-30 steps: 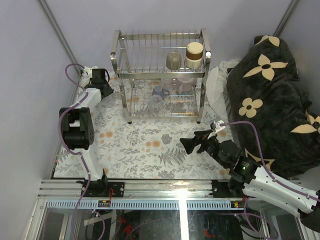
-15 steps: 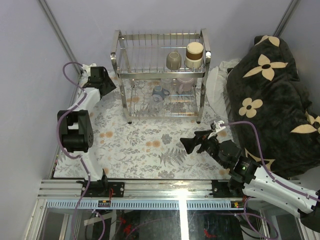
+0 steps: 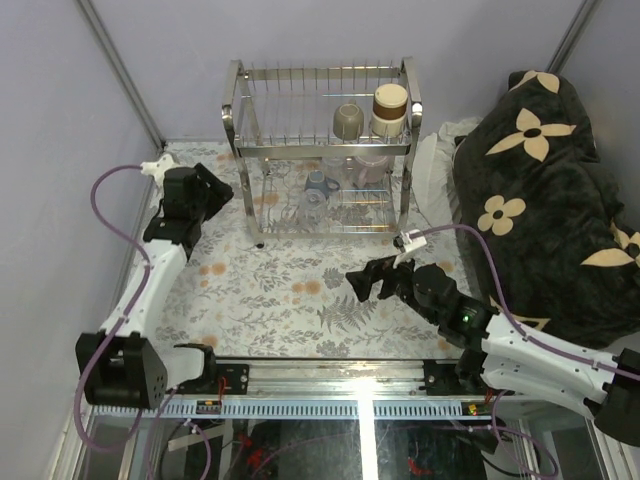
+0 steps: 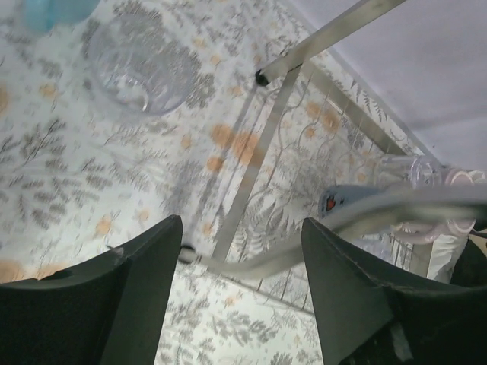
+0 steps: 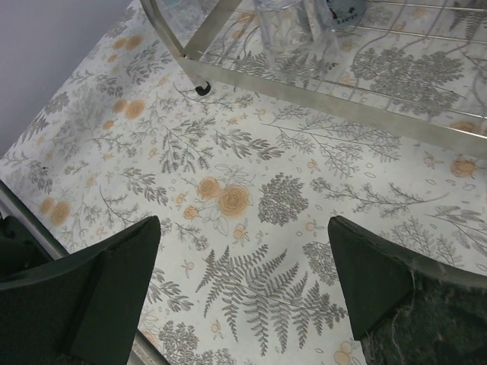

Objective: Unload the cups from the dish rack
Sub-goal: Unload the cup from the dish rack.

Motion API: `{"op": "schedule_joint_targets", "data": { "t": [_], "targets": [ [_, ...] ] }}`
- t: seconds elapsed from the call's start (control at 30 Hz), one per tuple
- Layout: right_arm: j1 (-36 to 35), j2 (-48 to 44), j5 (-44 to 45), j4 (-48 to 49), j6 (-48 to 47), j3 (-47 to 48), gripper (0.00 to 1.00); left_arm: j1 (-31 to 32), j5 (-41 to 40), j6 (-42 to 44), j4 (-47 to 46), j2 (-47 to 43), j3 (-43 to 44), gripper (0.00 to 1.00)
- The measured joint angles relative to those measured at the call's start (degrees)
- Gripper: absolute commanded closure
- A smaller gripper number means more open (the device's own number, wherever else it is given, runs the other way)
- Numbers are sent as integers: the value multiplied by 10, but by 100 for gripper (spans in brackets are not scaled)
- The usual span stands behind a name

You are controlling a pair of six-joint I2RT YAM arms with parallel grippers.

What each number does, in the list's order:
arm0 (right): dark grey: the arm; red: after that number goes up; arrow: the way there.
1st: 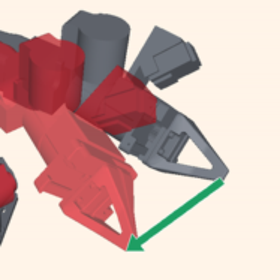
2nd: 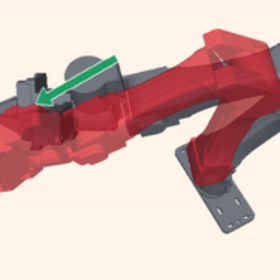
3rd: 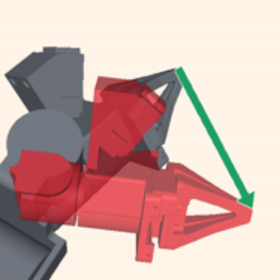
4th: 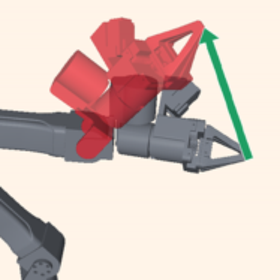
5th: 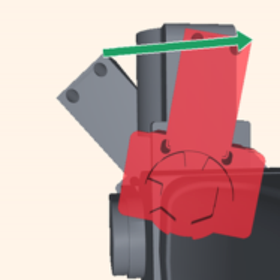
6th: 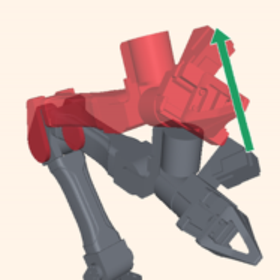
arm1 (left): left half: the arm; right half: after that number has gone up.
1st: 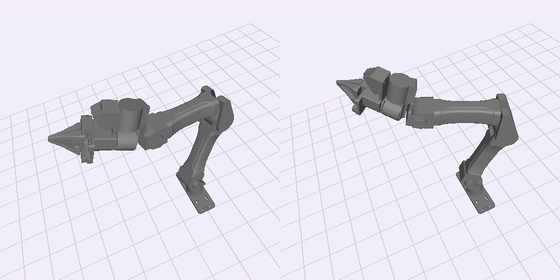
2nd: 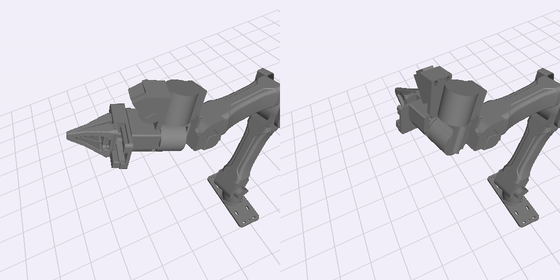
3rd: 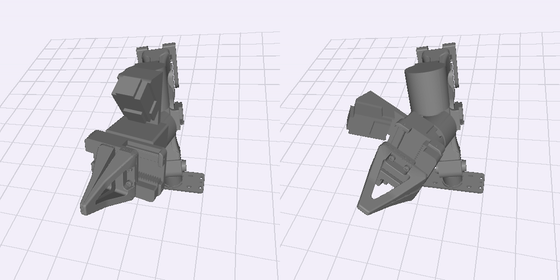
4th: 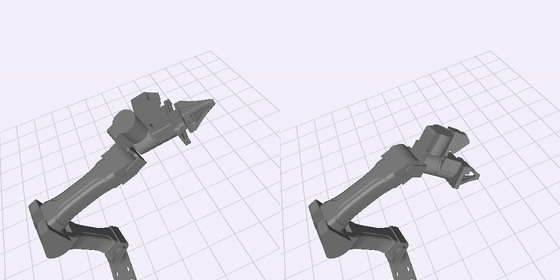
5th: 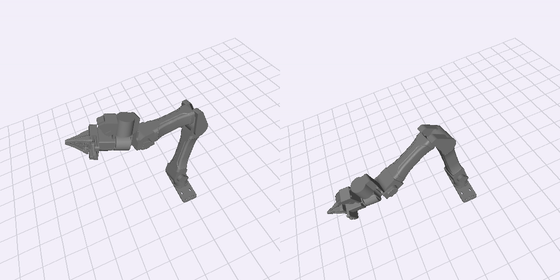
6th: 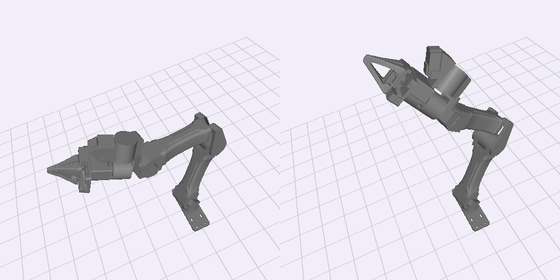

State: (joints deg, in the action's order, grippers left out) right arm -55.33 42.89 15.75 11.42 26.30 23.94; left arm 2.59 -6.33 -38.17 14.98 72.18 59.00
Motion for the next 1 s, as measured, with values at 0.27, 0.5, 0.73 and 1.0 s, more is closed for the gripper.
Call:
{"op": "schedule_joint_targets", "data": {
  "t": [0.27, 0.5, 0.73, 1.0],
  "targets": [
    [0, 106, -39, 24, 13, 66, 1, 0, -22, -34, 63, -142, -64, 31],
    [0, 207, -41, 30, 12, 136, 1, 0, -10, -47, 89, -211, -101, 32],
    [0, 338, 3, 59, -16, 230, 0, 0, 20, -66, 96, -282, -170, 32],
    [0, 495, 78, 92, -48, 335, 0, 0, 42, -72, 99, -353, -222, 32]
  ]
}}
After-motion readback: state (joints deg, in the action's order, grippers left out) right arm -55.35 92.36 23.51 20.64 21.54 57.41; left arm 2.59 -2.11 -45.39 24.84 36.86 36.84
